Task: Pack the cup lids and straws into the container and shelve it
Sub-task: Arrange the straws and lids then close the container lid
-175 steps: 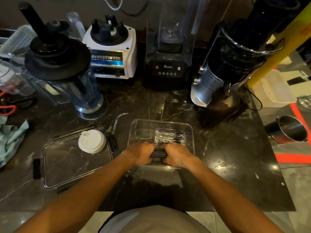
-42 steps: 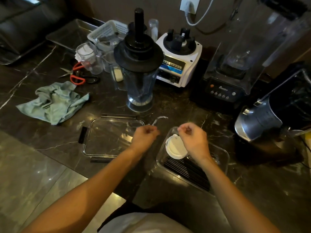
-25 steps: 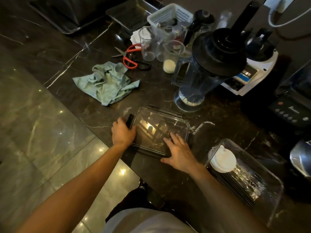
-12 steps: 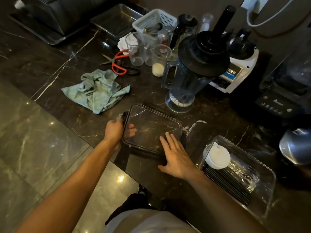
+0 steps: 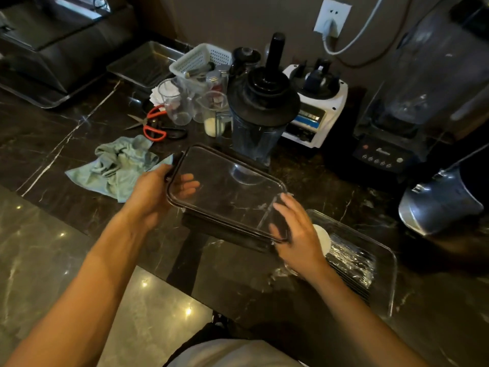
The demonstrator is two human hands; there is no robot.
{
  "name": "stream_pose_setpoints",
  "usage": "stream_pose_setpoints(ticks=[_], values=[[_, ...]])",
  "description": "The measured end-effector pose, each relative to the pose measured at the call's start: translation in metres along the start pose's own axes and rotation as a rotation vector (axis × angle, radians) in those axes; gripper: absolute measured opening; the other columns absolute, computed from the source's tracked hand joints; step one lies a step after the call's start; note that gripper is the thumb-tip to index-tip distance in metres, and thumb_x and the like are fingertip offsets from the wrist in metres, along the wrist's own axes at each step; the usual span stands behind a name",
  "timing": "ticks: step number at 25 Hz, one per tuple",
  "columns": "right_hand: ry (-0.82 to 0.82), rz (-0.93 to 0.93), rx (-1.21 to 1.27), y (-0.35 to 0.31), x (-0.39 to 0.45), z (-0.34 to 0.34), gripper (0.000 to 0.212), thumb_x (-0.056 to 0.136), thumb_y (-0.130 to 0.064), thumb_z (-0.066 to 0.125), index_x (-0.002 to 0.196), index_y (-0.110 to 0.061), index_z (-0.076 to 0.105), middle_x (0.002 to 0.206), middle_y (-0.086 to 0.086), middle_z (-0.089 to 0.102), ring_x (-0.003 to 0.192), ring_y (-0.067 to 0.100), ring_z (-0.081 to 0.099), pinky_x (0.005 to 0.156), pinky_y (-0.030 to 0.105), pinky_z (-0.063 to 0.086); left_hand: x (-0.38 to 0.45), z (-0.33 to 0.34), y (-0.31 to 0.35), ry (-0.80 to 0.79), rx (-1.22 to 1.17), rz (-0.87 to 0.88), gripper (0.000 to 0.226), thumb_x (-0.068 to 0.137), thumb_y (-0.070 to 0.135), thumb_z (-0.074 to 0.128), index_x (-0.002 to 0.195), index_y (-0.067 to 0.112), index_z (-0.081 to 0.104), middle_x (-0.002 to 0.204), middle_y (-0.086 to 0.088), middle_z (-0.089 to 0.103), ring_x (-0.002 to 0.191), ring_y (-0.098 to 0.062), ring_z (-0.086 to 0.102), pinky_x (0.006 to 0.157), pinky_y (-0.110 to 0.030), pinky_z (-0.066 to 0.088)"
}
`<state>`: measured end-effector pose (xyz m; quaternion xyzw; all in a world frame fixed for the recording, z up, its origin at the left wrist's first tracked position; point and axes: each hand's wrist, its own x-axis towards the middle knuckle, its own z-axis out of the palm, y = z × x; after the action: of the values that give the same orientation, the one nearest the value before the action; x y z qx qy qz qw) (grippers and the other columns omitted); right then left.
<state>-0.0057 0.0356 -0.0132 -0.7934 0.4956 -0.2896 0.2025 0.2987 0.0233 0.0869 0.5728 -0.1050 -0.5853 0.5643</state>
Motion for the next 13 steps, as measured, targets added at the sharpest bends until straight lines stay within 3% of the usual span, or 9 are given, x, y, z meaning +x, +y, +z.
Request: stream_pose_setpoints(ticks=[3,5,7,9,10,11,13], values=[[0.192,0.041,0.089,0.018,-0.012,-0.043,0.041,0.099,-0.036,0.063,0.129,-0.008,0.068,0.147,0.007,0.058,0.145,0.024,0.048,0.118,0.046,0.041,-0.014,0.021,-0.006,-0.118,-0.01,-0.108,0.029,0.108,0.02,0.037,0.102,0.005,0.06,0.074,-0.011,0.078,0.066,-0.022,0.078,0.054,-0.025,0.061],[0.31,0.045,0.183,0.029,-0.025,-0.068,0.029,0.098,-0.025,0.065,0.121,-0.008,0.071,0.136,0.012,0.066,0.136,0.03,0.058,0.113,0.051,0.046,-0.018,0.041,-0.018,-0.192,0.086,-0.135,0.032,0.106,0.026,0.04,0.096,0.006,0.064,0.077,-0.009,0.076,0.072,-0.02,0.074,0.065,-0.028,0.061],[0.423,0.175,0.312,0.028,-0.036,-0.095,0.018,0.097,-0.022,0.065,0.114,-0.024,0.071,0.121,0.002,0.073,0.121,0.026,0.067,0.104,0.053,0.053,-0.022,0.066,-0.034,-0.282,0.264,-0.101,0.038,0.106,0.035,0.037,0.097,0.012,0.066,0.091,-0.011,0.071,0.083,-0.023,0.067,0.081,-0.038,0.053],[0.48,0.325,0.386,0.022,-0.044,-0.121,0.009,0.098,-0.033,0.068,0.104,-0.04,0.068,0.102,-0.014,0.076,0.103,0.015,0.073,0.091,0.042,0.061,-0.021,0.085,-0.05,-0.342,0.409,-0.056,0.045,0.105,0.045,0.035,0.115,0.015,0.067,0.111,-0.015,0.071,0.097,-0.029,0.069,0.089,-0.045,0.052],[0.491,0.369,0.423,0.022,-0.049,-0.132,0.006,0.097,-0.035,0.068,0.101,-0.04,0.067,0.096,-0.016,0.076,0.096,0.013,0.074,0.084,0.035,0.062,-0.02,0.095,-0.056,-0.342,0.444,-0.025,0.047,0.105,0.048,0.036,0.123,0.017,0.067,0.119,-0.015,0.071,0.105,-0.031,0.07,0.093,-0.047,0.053],[0.503,0.402,0.45,0.023,-0.055,-0.142,0.004,0.095,-0.034,0.067,0.099,-0.035,0.067,0.093,-0.014,0.076,0.091,0.013,0.075,0.078,0.031,0.063,-0.022,0.107,-0.062,-0.341,0.465,0.006,0.048,0.105,0.048,0.037,0.126,0.018,0.068,0.123,-0.013,0.073,0.11,-0.031,0.07,0.096,-0.047,0.053],[0.527,0.45,0.481,0.027,-0.067,-0.161,0.005,0.097,-0.031,0.067,0.099,-0.026,0.067,0.087,-0.004,0.075,0.083,0.014,0.074,0.068,0.027,0.061,-0.029,0.135,-0.071,-0.34,0.49,0.065,0.049,0.107,0.041,0.033,0.112,0.013,0.074,0.117,-0.012,0.076,0.107,-0.027,0.07,0.094,-0.041,0.051]])
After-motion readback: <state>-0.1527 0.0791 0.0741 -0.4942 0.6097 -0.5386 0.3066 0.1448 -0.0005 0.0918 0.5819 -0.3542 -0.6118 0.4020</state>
